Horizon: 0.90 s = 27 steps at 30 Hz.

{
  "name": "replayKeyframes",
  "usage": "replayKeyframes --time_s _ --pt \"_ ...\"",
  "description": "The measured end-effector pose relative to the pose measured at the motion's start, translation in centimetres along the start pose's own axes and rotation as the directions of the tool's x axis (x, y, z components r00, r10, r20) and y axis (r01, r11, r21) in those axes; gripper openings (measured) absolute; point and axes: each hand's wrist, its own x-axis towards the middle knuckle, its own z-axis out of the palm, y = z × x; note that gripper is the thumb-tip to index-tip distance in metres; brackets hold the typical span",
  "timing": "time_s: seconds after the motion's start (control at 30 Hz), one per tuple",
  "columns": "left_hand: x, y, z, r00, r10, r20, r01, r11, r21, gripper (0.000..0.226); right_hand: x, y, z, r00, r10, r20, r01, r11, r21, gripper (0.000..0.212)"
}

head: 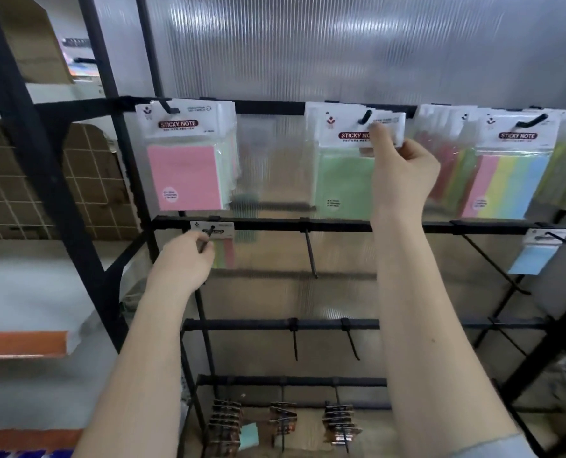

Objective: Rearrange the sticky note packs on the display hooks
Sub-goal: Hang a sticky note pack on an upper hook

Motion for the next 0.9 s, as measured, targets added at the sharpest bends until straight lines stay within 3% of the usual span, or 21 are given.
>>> replayKeyframes --time_s 0.23,0.37,0.57,0.73,0.8,0.9 --pt "0.1 -0.5 0.5 0.999 0.035 -0.009 -0.035 0.999 0.002 0.025 0.9 1.0 1.0 0.995 -0.052 -0.083 0.04 0.991 -0.13 0.043" --pt "0.1 -0.4 0.3 0.999 0.042 -0.004 -0.042 0.999 0.002 0.025 1.4 1.6 1.5 0.99 -0.046 -0.136 0.026 0.99 -0.141 0.02" --pt "0.1 -0.4 -0.1 0.998 0.056 0.013 -0.056 0.998 -0.001 0.027 1.5 2.4 1.8 0.974 -0.074 -0.213 0.043 0.988 -0.148 0.028" --pt "0.7 -0.5 -0.2 0.997 0.07 0.034 -0.069 0.997 -0.025 0.028 -0.9 3.4 0.7 0.946 -0.135 -0.294 0.079 0.978 -0.195 0.017" --pt "1.2 -0.8 -0.4 0.998 0.056 0.041 -0.053 0.996 -0.074 0.026 -2.4 4.3 0.0 0.948 -0.158 -0.275 0.097 0.97 -0.223 0.006" --pt "2.1 -1.1 -0.8 0.999 0.009 0.043 -0.004 0.995 -0.099 0.021 -4.5 6.3 -1.1 0.974 -0.16 -0.158 0.106 0.946 -0.305 0.015"
